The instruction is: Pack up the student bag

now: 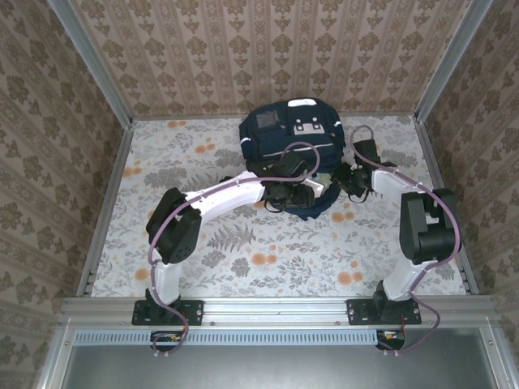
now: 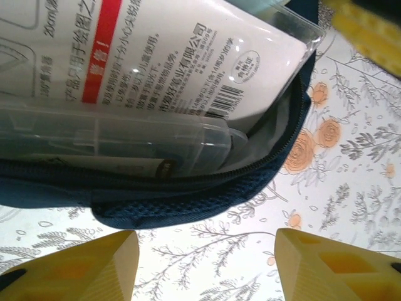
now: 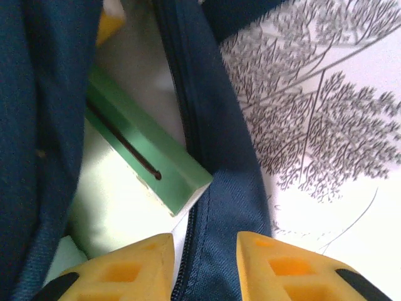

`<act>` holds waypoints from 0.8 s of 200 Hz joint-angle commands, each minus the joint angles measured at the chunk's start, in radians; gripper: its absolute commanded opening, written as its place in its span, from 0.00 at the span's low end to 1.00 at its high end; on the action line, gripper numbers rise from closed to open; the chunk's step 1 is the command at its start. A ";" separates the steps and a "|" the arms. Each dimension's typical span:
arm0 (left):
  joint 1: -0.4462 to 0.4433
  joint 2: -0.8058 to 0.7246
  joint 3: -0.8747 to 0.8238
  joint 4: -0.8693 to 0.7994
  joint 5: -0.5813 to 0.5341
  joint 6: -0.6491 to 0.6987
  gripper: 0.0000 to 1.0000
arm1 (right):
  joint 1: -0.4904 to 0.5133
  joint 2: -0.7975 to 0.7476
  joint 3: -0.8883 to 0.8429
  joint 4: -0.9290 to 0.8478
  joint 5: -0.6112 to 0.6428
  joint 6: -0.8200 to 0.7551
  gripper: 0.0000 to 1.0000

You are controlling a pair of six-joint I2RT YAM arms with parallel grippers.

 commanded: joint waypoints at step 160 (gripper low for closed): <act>-0.003 0.111 0.020 0.072 -0.059 0.154 0.58 | -0.034 0.212 0.036 0.304 -0.251 0.104 0.09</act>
